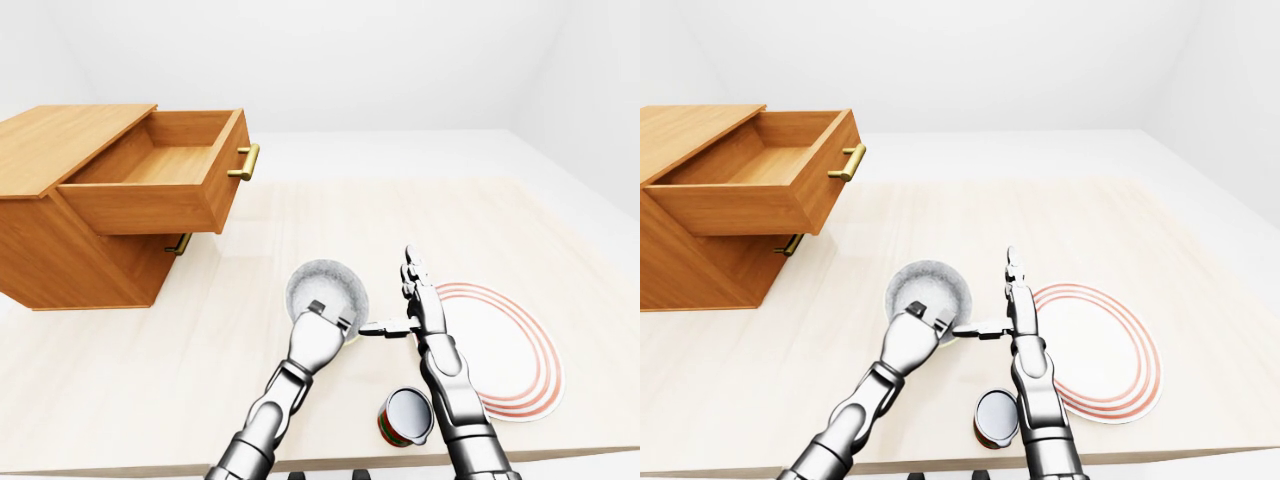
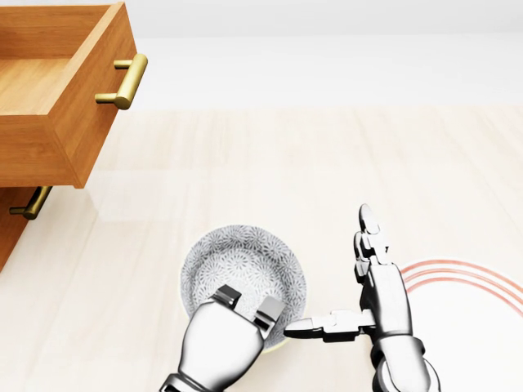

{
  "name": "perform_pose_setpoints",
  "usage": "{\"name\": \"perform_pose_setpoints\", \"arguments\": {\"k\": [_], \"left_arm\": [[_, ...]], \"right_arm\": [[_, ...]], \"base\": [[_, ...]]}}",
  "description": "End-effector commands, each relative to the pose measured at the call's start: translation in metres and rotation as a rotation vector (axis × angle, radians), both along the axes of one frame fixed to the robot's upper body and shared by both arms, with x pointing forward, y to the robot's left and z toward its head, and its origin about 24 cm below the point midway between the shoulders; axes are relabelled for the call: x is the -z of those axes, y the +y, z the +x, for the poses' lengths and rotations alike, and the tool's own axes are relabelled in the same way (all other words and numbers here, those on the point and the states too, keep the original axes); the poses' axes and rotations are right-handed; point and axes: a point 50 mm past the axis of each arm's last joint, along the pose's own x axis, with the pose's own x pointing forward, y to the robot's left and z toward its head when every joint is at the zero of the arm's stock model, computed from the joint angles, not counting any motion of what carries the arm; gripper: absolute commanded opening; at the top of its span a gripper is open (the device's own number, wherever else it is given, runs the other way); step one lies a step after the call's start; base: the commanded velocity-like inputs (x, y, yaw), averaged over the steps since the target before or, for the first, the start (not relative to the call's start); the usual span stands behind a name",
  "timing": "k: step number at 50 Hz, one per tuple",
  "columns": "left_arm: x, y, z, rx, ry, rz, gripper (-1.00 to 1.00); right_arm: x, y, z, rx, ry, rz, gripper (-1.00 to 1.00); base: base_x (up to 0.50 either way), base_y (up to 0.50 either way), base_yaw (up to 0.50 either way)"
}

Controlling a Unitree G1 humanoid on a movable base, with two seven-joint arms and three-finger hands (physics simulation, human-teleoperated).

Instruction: Put the bowl on top of the cabinet.

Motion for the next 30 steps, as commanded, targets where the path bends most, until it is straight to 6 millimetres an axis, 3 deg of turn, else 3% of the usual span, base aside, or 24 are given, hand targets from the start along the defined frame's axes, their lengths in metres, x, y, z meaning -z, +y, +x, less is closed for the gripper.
{"name": "perform_pose_setpoints", "arguments": {"k": [1,9,30], "left_arm": [[-0.008,0.016,-0.004,-0.08,-0.004,-0.104,-0.95],[-0.037,0.026,0.0,-0.144,-0.085,-0.256,-0.95],[-0.081,0.043,0.001,-0.206,-0.219,-0.464,-0.95]], "right_arm": [[0.001,0.001,0.0,-0.004,0.0,0.0,1.0],[0.001,0.001,0.0,-0.005,0.0,-0.001,1.0],[0.0,0.004,-0.001,-0.017,0.0,-0.007,1.0]], "base": [[0.0,0.0,0.0],[0.0,0.0,0.0],[0.0,0.0,0.0]]}}
